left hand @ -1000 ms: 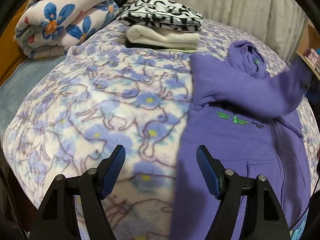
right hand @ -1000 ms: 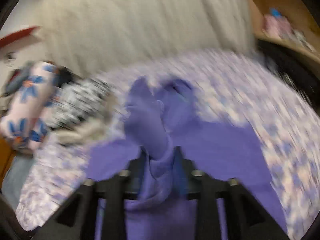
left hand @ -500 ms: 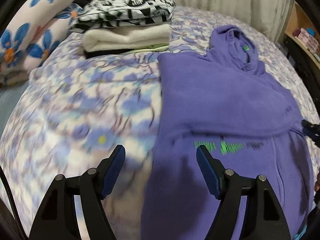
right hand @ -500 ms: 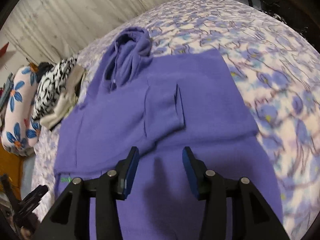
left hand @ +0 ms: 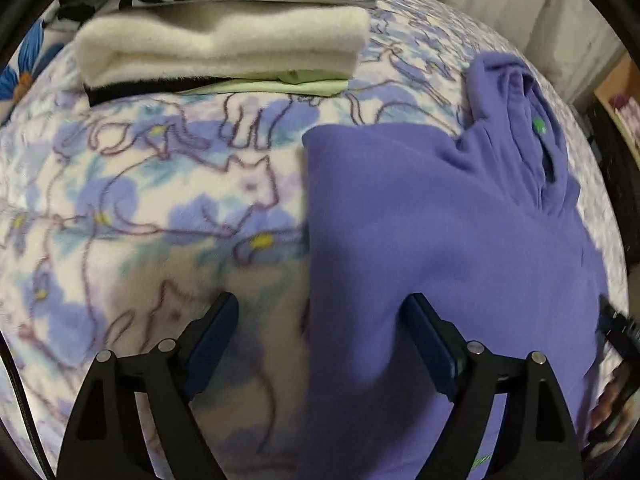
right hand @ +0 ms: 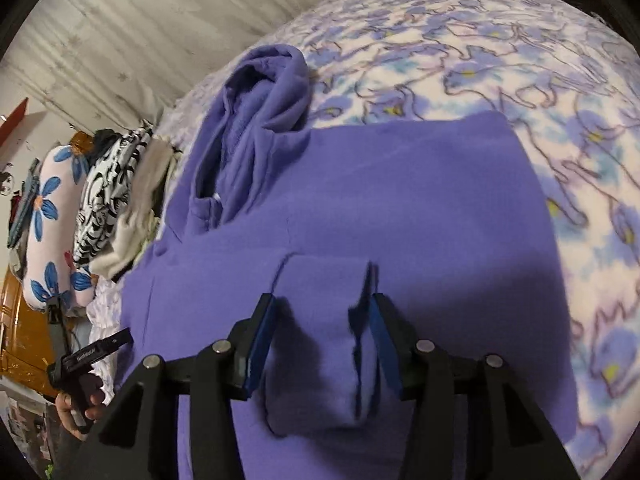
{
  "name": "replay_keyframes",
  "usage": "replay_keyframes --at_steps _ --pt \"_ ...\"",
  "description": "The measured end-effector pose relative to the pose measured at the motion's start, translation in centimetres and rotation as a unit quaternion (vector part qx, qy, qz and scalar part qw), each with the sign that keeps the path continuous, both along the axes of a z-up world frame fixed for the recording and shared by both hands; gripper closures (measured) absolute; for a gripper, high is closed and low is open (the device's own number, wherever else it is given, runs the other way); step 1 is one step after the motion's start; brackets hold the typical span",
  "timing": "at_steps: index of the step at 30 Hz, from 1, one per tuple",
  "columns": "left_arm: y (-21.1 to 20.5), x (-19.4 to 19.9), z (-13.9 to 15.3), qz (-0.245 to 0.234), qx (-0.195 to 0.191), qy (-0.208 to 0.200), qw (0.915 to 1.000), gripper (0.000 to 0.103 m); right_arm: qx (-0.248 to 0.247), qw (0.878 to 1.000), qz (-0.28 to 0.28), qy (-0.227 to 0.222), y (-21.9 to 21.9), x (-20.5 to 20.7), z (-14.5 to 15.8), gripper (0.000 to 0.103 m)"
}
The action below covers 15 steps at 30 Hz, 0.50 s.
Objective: Fold large clothes
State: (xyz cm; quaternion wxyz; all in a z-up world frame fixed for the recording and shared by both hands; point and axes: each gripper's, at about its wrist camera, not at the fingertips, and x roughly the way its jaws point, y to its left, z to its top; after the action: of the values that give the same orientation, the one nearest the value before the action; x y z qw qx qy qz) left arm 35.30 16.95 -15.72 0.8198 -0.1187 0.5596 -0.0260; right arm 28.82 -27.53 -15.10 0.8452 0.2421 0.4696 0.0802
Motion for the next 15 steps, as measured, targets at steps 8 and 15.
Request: replay_keyframes --at_steps 8,15 --pt "-3.7 -0.5 2.8 -0.031 0.041 -0.073 0.996 0.088 -0.113 0.989 0.061 -0.078 4.5 0.1 4.1 0.096" --pt "-2.6 -0.8 2.5 0.0 0.045 -0.112 0.9928 0.085 -0.163 0.979 0.011 -0.119 4.6 1.9 4.8 0.095"
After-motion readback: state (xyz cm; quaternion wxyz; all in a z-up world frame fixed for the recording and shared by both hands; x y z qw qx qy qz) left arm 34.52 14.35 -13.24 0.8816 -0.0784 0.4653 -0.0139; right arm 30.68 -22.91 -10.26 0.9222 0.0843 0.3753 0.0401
